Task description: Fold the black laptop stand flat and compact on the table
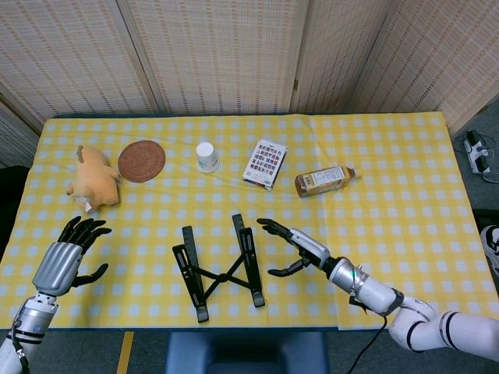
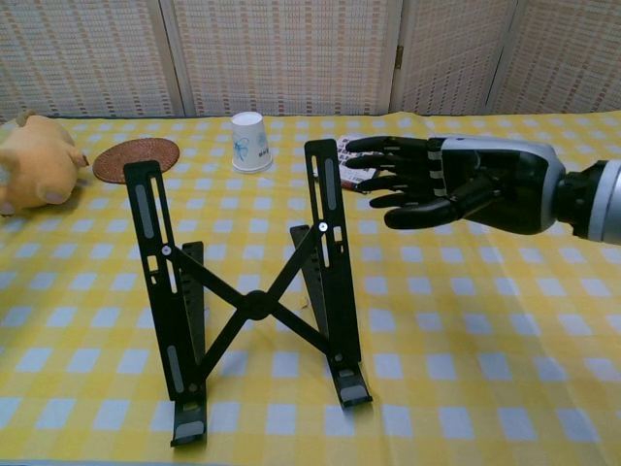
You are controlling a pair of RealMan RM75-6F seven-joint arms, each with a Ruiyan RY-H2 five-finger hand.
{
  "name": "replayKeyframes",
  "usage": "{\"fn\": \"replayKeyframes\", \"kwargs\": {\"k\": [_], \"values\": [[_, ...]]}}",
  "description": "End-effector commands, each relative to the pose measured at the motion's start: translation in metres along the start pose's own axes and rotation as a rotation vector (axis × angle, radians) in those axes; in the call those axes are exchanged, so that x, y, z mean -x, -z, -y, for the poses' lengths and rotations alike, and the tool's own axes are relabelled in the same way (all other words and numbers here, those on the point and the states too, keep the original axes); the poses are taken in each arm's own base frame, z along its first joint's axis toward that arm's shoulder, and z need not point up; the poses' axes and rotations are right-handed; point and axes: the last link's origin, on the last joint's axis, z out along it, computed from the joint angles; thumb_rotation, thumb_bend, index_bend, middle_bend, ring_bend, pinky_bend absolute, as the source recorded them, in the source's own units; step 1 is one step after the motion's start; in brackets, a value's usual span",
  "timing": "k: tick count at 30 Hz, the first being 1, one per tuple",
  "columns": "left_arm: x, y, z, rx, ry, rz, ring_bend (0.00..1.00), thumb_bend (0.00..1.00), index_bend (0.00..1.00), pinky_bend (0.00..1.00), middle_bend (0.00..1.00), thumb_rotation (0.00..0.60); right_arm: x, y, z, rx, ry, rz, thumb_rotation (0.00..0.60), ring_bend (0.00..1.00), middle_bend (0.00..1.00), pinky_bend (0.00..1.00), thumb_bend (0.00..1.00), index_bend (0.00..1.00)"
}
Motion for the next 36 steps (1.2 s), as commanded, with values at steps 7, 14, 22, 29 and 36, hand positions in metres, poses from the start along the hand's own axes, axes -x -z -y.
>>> {"fn": "replayKeyframes", "kwargs": {"k": [7, 14, 22, 29, 36], "values": [[0.001, -0.009, -0.002, 0.013, 0.018, 0.015, 0.14, 0.33, 0.26, 0.02, 0.2, 0.6, 0.013, -0.046, 0.002, 0.024, -0.082, 0.058, 0.6, 0.05, 0.01, 0.0, 0.25, 0.0], [0.003, -0.013, -0.003, 0.018, 0.036, 0.03, 0.14, 0.33, 0.26, 0.02, 0.2, 0.6, 0.02, -0.067, -0.002, 0.023, -0.136, 0.069, 0.6, 0.17, 0.16, 0.02, 0.25, 0.06], [0.004, -0.011, -0.002, 0.027, 0.103, 0.049, 0.16, 0.3, 0.25, 0.04, 0.22, 0.6, 0.029, -0.057, 0.002, -0.026, -0.213, 0.145, 0.6, 0.29, 0.28, 0.13, 0.25, 0.24], [0.005, -0.008, -0.013, 0.077, 0.195, 0.094, 0.18, 0.29, 0.26, 0.05, 0.24, 0.6, 0.028, -0.029, 0.005, -0.083, -0.221, 0.198, 0.6, 0.3, 0.28, 0.13, 0.25, 0.26], [0.007, -0.007, -0.035, 0.171, 0.265, 0.168, 0.2, 0.29, 0.27, 0.06, 0.26, 0.6, 0.032, -0.006, 0.005, -0.099, -0.201, 0.22, 0.6, 0.3, 0.28, 0.13, 0.25, 0.26]]}}
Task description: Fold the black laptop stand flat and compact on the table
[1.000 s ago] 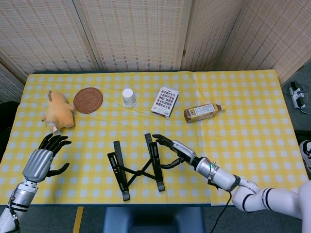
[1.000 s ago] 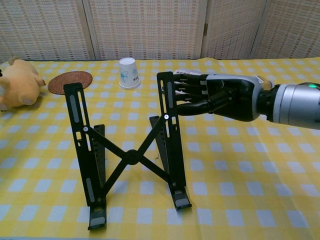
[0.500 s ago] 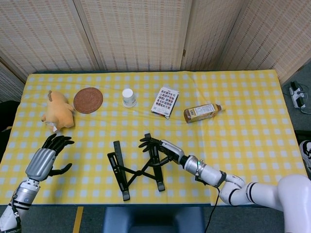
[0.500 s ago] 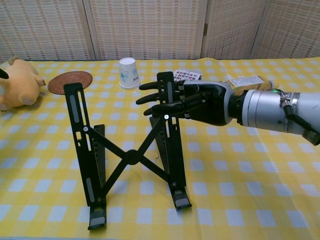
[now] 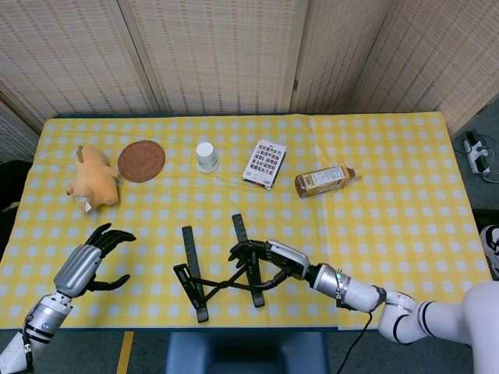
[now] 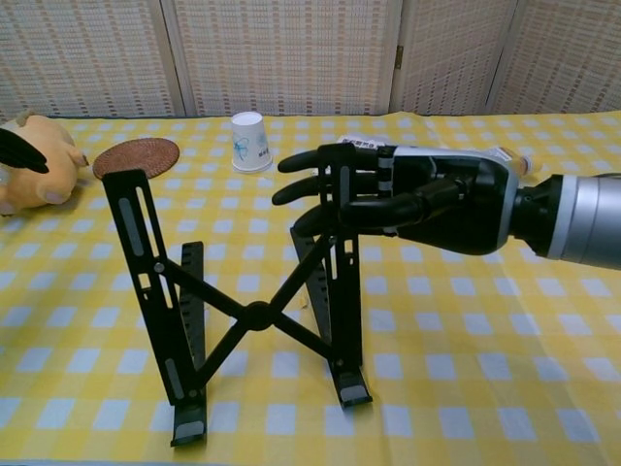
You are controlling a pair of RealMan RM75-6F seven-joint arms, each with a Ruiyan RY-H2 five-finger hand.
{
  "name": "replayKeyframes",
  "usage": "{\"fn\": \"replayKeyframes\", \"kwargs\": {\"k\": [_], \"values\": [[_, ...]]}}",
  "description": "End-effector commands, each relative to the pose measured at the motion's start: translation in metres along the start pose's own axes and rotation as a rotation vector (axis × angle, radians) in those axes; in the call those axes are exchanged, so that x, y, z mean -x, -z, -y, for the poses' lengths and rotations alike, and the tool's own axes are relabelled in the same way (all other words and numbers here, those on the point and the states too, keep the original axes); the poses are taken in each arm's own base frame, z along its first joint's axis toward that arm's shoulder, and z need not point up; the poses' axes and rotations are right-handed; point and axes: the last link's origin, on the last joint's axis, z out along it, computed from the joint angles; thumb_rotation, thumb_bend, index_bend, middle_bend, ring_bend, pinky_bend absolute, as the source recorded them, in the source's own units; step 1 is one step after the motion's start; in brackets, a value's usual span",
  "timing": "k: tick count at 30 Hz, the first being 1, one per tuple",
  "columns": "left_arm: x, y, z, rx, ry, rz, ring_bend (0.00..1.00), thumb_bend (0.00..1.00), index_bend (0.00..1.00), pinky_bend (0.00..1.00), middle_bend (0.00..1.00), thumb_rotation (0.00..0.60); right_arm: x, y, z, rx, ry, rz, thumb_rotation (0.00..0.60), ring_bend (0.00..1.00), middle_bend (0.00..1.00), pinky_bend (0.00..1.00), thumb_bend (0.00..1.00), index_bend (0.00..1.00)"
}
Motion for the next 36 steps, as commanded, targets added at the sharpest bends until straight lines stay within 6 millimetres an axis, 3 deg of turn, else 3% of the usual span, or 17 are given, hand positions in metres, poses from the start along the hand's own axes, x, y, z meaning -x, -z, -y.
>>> {"fn": "replayKeyframes", "kwargs": {"k": [1, 13, 23, 36], "values": [[0.004, -0.001, -0.01, 0.042, 0.022, 0.044, 0.2, 0.29, 0.27, 0.06, 0.26, 0.6, 0.004, 0.007, -0.001, 0.002, 0.009, 0.01, 0.6, 0.3, 0.28, 0.13, 0.25, 0.26], [0.016, -0.007, -0.045, 0.168, 0.135, 0.164, 0.2, 0.27, 0.25, 0.06, 0.26, 0.6, 0.011, 0.013, -0.002, -0.002, 0.048, 0.018, 0.6, 0.3, 0.28, 0.13, 0.25, 0.26], [0.041, -0.026, -0.06, 0.187, 0.137, 0.136, 0.19, 0.27, 0.21, 0.07, 0.26, 0.6, 0.015, 0.018, -0.008, 0.003, 0.063, 0.013, 0.6, 0.3, 0.28, 0.13, 0.25, 0.26], [0.063, -0.03, -0.075, 0.192, 0.174, 0.18, 0.18, 0.27, 0.19, 0.07, 0.26, 0.6, 0.019, 0.019, -0.004, -0.013, 0.066, 0.01, 0.6, 0.31, 0.28, 0.13, 0.25, 0.26]]}}
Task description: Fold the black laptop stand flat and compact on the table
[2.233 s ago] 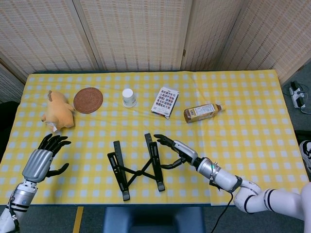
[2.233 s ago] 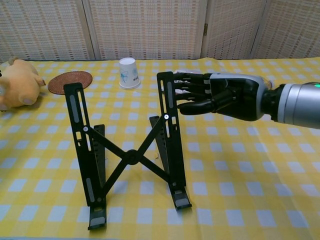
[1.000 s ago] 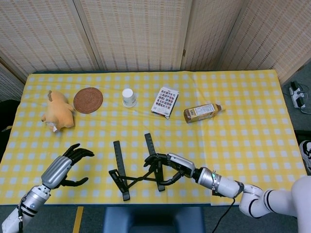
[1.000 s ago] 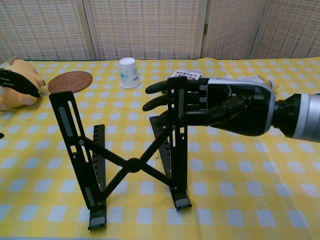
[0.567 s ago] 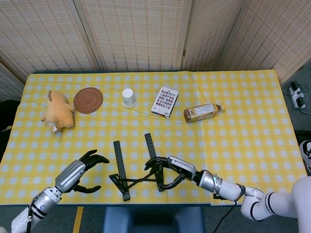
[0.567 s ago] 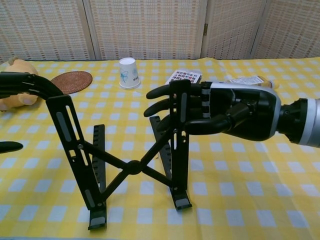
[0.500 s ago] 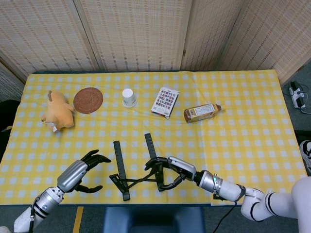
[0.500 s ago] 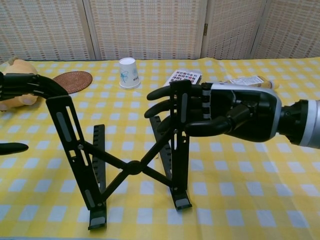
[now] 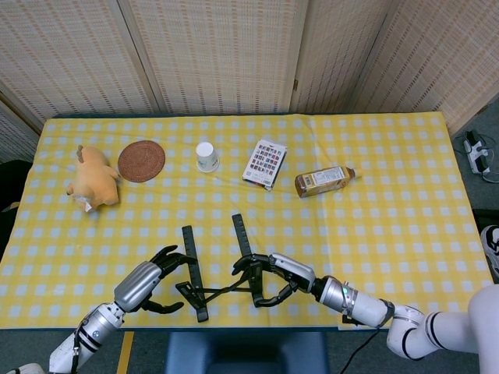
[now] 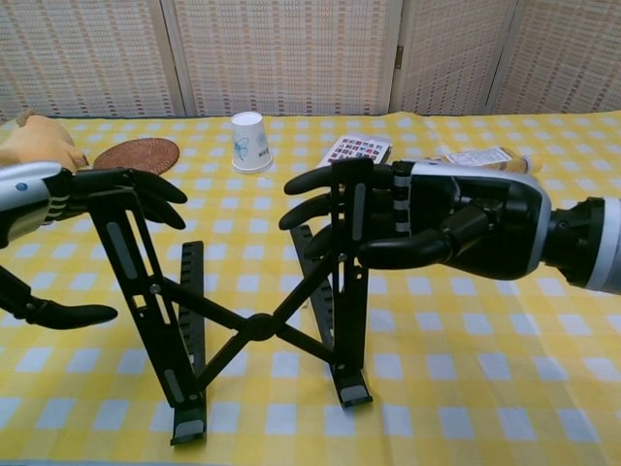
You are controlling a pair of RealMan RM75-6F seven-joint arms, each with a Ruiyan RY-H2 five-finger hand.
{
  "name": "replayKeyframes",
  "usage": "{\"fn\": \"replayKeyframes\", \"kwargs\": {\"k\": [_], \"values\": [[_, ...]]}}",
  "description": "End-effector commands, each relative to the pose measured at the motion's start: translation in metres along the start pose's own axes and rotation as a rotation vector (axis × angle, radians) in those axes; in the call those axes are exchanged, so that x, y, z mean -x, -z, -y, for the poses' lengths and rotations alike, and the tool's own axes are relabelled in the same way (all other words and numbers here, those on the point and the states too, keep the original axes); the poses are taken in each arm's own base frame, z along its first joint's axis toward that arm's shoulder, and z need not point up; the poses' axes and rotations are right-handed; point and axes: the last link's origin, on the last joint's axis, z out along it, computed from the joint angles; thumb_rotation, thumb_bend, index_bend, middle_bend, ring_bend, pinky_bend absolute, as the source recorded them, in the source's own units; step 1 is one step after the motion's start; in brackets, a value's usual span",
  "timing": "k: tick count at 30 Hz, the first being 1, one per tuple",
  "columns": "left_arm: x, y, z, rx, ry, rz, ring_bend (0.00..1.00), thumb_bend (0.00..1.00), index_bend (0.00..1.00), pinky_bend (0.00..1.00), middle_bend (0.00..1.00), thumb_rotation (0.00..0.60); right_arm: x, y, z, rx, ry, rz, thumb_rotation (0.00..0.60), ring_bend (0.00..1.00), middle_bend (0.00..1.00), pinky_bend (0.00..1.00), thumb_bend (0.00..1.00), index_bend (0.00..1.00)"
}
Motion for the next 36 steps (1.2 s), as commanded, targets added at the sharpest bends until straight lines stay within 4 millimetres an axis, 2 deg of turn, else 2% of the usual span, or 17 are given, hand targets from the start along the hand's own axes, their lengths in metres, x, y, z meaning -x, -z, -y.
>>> {"fn": "replayKeyframes", "kwargs": {"k": [1, 8, 17, 31, 36], "values": [[0.004, -0.002, 0.0, -0.006, 0.003, 0.003, 0.18, 0.27, 0.19, 0.07, 0.26, 0.6, 0.001, 0.001, 0.002, -0.003, 0.002, 0.001, 0.6, 0.31, 0.28, 0.13, 0.25, 0.26], [0.009, -0.007, 0.005, -0.036, -0.005, -0.015, 0.2, 0.27, 0.22, 0.08, 0.26, 0.6, 0.005, 0.006, 0.003, -0.007, 0.005, 0.005, 0.6, 0.31, 0.28, 0.13, 0.25, 0.26], [0.006, -0.007, 0.008, -0.051, -0.022, -0.058, 0.21, 0.27, 0.23, 0.09, 0.26, 0.6, 0.012, 0.011, 0.002, -0.009, 0.002, 0.016, 0.6, 0.3, 0.28, 0.13, 0.25, 0.25], [-0.002, -0.02, 0.014, -0.055, -0.091, -0.129, 0.22, 0.27, 0.25, 0.09, 0.27, 0.6, 0.025, 0.02, -0.002, -0.018, -0.016, 0.018, 0.6, 0.3, 0.28, 0.13, 0.25, 0.26], [-0.001, -0.017, 0.014, -0.054, -0.087, -0.125, 0.22, 0.27, 0.25, 0.09, 0.28, 0.6, 0.027, 0.023, -0.003, -0.017, -0.027, 0.012, 0.6, 0.29, 0.27, 0.13, 0.25, 0.25]]}}
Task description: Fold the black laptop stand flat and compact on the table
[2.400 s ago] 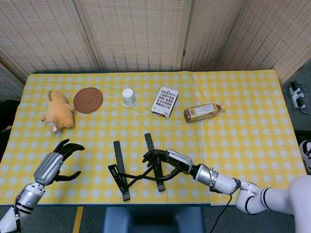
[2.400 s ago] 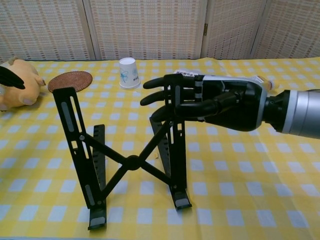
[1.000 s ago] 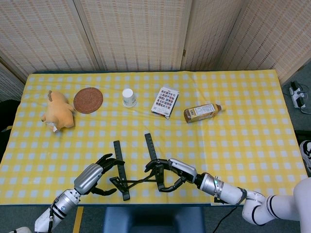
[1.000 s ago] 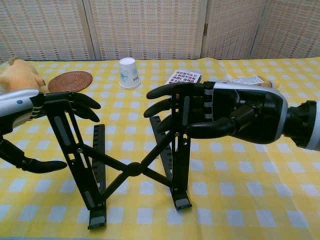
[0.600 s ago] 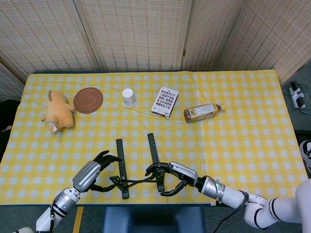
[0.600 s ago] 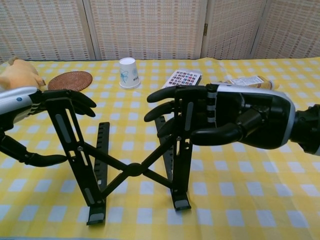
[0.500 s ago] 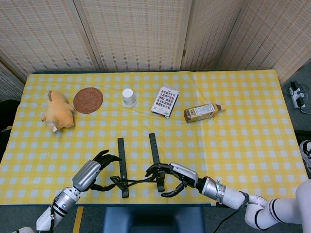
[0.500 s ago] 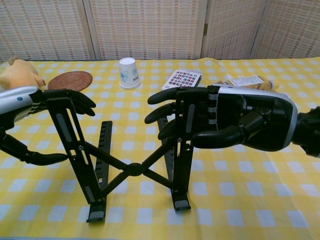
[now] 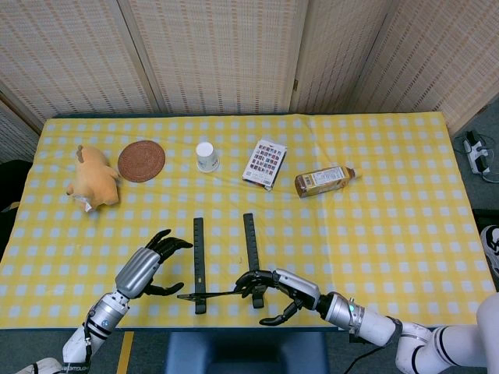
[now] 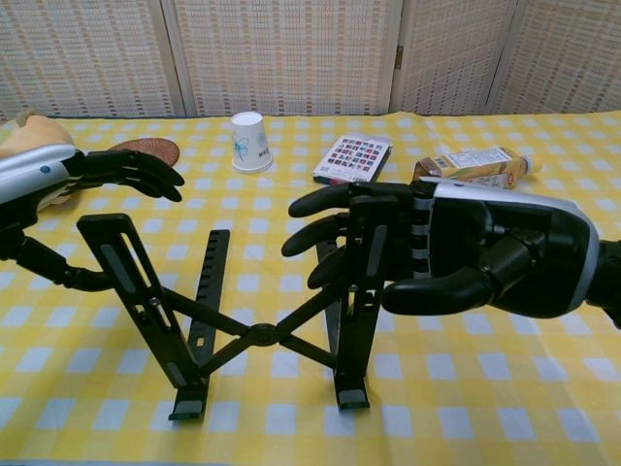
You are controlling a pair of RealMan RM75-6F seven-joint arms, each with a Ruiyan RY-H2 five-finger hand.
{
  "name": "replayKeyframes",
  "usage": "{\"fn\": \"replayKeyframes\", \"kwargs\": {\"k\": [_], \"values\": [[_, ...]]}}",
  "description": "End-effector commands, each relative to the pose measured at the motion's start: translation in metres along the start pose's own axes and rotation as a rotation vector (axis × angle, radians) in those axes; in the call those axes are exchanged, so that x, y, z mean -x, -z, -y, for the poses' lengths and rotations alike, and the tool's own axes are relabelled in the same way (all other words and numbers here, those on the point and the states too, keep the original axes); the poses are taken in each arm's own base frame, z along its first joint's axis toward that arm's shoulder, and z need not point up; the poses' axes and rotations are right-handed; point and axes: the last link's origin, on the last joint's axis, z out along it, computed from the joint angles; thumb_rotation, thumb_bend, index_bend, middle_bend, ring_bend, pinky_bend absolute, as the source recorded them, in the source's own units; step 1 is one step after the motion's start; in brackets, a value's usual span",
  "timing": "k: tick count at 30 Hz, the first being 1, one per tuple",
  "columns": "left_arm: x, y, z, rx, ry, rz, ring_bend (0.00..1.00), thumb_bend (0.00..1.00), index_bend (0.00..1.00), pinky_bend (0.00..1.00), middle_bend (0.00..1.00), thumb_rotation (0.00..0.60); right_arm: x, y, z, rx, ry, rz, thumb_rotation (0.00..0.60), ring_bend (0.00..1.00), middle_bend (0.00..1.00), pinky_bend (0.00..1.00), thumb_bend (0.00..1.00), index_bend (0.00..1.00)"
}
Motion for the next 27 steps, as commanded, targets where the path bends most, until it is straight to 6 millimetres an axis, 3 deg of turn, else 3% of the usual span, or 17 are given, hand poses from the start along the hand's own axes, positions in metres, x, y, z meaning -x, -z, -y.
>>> {"fn": "replayKeyframes", "kwargs": {"k": [1, 18, 27], "values": [[0.0, 0.003, 0.0, -0.002, 0.011, 0.01, 0.22, 0.27, 0.26, 0.09, 0.28, 0.6, 0.0, 0.001, 0.0, 0.0, -0.01, -0.006, 0.6, 0.29, 0.27, 0.13, 0.25, 0.25], [-0.017, 0.025, 0.009, -0.025, -0.02, -0.017, 0.21, 0.27, 0.26, 0.09, 0.28, 0.6, 0.001, -0.007, -0.02, 0.07, -0.062, 0.007, 0.6, 0.29, 0.27, 0.13, 0.25, 0.26], [-0.021, 0.028, 0.012, -0.039, -0.027, -0.038, 0.21, 0.27, 0.26, 0.09, 0.28, 0.6, -0.002, -0.011, -0.031, 0.11, -0.142, -0.008, 0.6, 0.29, 0.27, 0.13, 0.25, 0.25]]}}
